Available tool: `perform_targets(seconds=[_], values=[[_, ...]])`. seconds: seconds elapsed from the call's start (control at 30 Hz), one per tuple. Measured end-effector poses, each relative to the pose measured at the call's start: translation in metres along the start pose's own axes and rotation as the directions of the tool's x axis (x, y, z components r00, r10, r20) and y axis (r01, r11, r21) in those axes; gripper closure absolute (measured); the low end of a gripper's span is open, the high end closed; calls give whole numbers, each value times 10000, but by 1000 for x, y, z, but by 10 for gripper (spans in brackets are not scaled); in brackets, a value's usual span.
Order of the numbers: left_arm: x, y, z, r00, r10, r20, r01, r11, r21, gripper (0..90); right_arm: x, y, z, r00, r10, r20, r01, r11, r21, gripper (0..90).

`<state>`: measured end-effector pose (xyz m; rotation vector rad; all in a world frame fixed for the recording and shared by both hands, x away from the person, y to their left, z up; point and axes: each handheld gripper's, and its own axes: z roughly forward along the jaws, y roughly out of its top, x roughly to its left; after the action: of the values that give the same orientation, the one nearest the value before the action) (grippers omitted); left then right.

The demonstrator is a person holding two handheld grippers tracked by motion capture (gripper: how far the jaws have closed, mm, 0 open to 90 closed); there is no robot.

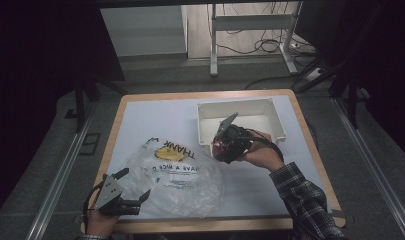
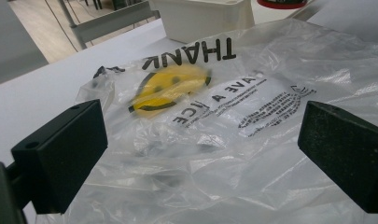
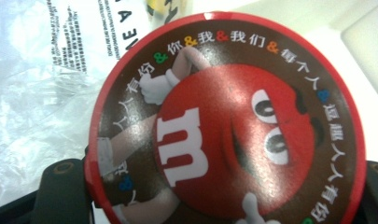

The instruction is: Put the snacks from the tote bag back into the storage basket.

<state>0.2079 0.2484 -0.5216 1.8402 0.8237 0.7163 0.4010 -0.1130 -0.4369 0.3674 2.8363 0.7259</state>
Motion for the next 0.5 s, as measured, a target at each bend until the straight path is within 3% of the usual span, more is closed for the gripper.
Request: perform_targets(seconds=[0.5], values=[[0, 0, 0, 10000, -4, -6, 4, 10000, -12, 13, -19, 0, 5, 10000, 61, -20, -62, 9999, -108, 257]])
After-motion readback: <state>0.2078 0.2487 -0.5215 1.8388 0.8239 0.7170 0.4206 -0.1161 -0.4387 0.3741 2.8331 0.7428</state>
